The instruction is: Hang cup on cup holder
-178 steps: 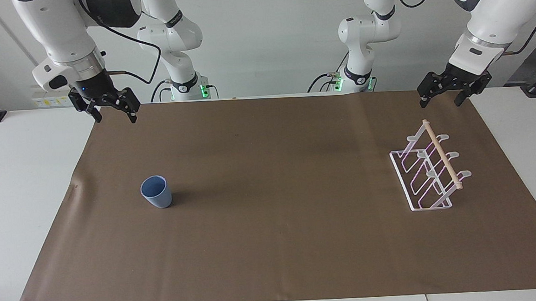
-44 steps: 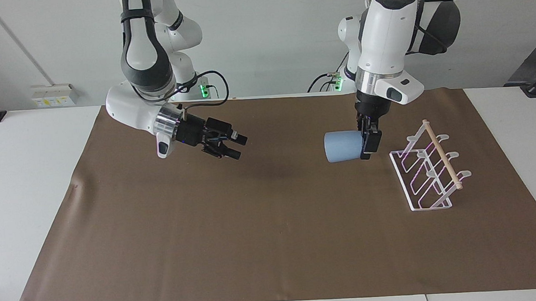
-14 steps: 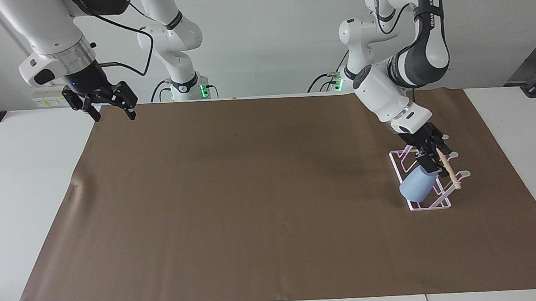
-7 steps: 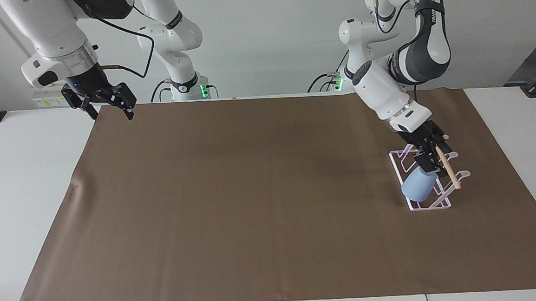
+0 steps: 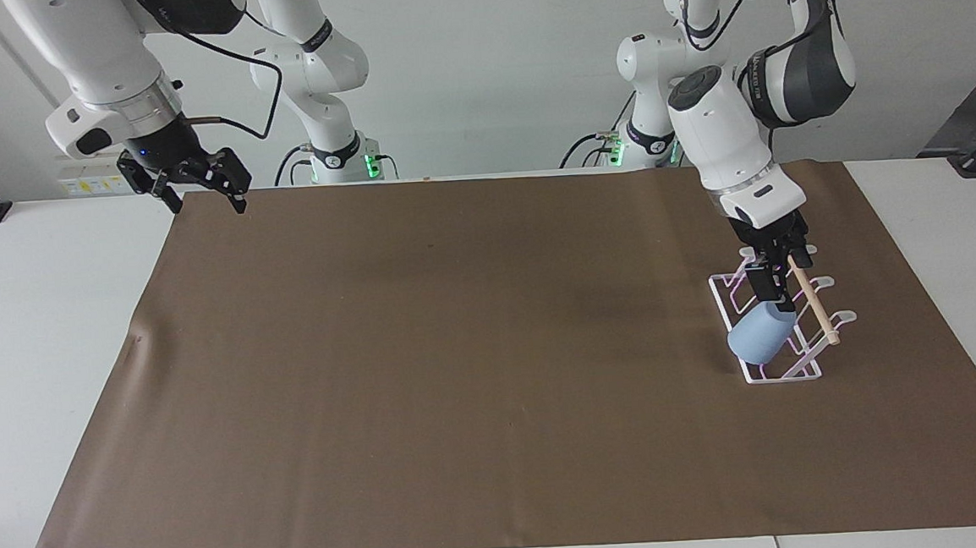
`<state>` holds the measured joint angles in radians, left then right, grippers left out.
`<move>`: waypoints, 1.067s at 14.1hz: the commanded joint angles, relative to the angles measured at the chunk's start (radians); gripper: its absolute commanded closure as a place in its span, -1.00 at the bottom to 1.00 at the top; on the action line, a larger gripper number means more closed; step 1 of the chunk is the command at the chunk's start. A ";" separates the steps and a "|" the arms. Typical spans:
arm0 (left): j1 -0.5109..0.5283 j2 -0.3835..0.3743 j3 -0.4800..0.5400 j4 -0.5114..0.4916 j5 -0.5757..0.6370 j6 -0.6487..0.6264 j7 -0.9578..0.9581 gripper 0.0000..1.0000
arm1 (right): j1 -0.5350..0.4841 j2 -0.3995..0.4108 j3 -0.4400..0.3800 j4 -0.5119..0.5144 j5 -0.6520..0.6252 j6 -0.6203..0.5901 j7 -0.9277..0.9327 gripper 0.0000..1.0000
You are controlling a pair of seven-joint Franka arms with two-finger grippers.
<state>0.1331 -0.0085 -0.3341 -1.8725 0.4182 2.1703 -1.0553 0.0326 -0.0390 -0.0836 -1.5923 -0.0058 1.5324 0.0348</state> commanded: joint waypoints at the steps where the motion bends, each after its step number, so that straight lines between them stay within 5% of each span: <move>1: 0.019 -0.031 -0.003 0.006 -0.114 -0.073 0.211 -1.00 | -0.008 -0.044 0.010 -0.026 -0.019 0.003 0.013 -1.00; 9: 0.062 -0.018 -0.002 0.124 -0.347 -0.314 0.799 -1.00 | -0.005 -0.039 0.015 -0.026 -0.023 0.011 0.010 -1.00; 15: -0.068 0.002 0.185 0.202 -0.381 -0.440 1.000 -1.00 | -0.019 0.037 0.010 0.020 -0.020 0.029 0.013 -1.00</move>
<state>0.1445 -0.0269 -0.2354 -1.7136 0.0613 1.7777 -0.1088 0.0282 -0.0306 -0.0800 -1.5902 -0.0094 1.5468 0.0348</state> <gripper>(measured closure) 0.000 0.000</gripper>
